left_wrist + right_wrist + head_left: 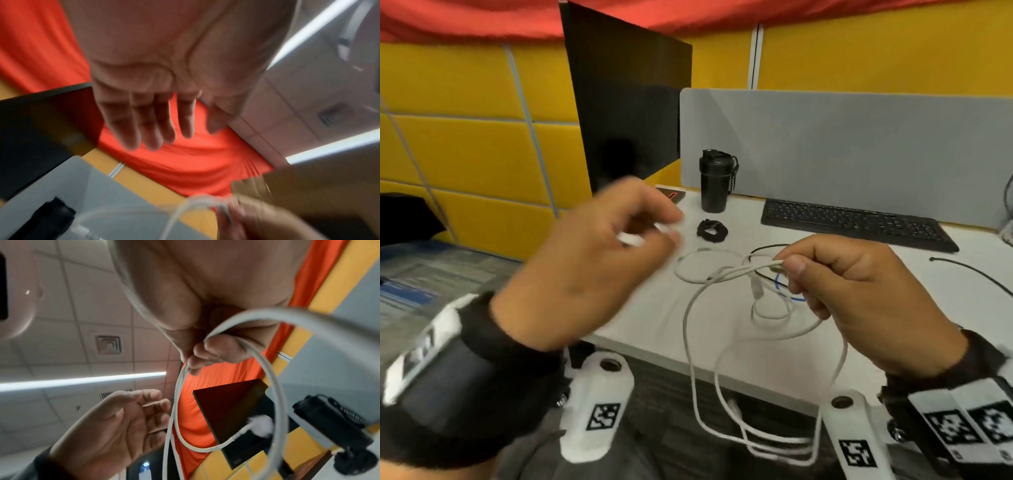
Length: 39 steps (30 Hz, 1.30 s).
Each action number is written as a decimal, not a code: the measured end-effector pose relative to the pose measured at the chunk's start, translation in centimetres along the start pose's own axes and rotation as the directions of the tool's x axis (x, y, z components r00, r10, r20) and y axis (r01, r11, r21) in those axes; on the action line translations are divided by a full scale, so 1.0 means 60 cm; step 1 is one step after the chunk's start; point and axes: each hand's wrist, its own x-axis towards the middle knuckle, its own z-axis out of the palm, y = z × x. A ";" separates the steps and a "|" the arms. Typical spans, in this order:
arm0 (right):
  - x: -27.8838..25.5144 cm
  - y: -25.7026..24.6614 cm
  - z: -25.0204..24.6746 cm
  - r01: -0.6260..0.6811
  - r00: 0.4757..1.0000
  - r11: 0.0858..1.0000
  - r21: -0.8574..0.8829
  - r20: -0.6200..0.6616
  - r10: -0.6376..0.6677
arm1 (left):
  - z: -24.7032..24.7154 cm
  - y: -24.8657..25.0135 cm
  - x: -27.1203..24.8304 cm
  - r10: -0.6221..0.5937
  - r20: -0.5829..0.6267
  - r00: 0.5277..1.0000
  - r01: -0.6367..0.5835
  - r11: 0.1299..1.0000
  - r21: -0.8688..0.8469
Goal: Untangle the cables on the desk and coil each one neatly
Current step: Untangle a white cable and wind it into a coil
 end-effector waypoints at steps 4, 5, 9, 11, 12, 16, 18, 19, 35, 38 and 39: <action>-0.003 -0.010 -0.003 0.004 1.000 0.982 0.191 -0.004 -0.003 | 0.058 0.020 -0.024 0.148 0.258 0.955 -0.233 0.913 0.336; -0.004 -0.013 -0.006 0.004 1.000 0.977 0.215 -0.012 -0.001 | 0.058 0.018 -0.019 0.146 0.248 0.958 -0.215 0.936 0.278; -0.002 -0.008 -0.012 -0.001 0.986 0.988 0.157 -0.164 0.027 | 0.019 -0.023 0.006 -0.062 0.326 0.943 0.143 0.962 -0.231; 0.003 -0.004 -0.021 -0.044 0.962 0.968 0.245 -0.252 0.108 | 0.001 -0.045 0.013 -0.103 0.318 0.942 0.186 0.953 -0.241; 0.005 -0.004 -0.029 -0.085 0.954 0.950 0.300 -0.251 0.164 | -0.005 -0.054 0.017 -0.136 0.282 0.950 0.207 0.948 -0.242; -0.002 0.003 -0.060 -0.160 0.977 0.969 -0.190 0.111 0.183 | -0.006 -0.065 0.028 -0.242 0.161 0.957 0.284 0.900 -0.331; -0.014 -0.014 -0.051 -0.010 0.995 0.916 -0.402 0.082 0.047 | 0.013 -0.055 0.024 -0.204 0.128 0.971 0.230 0.944 -0.236; -0.019 -0.028 -0.040 0.089 0.996 0.902 -0.423 0.034 -0.083 | 0.026 -0.047 0.021 -0.173 0.119 0.978 0.190 0.969 -0.160; 0.008 0.005 -0.103 0.172 0.944 0.944 0.282 -0.320 -0.077 | -0.039 -0.031 0.010 -0.152 0.552 0.820 0.164 0.986 0.027; -0.003 -0.007 -0.062 0.206 0.969 0.950 0.234 -0.186 -0.164 | -0.001 0.006 0.004 0.028 0.343 0.939 0.060 0.968 -0.243; -0.007 -0.013 -0.049 0.207 0.974 0.955 0.213 -0.136 -0.180 | 0.014 0.013 0.003 0.013 0.185 0.983 0.039 0.961 -0.275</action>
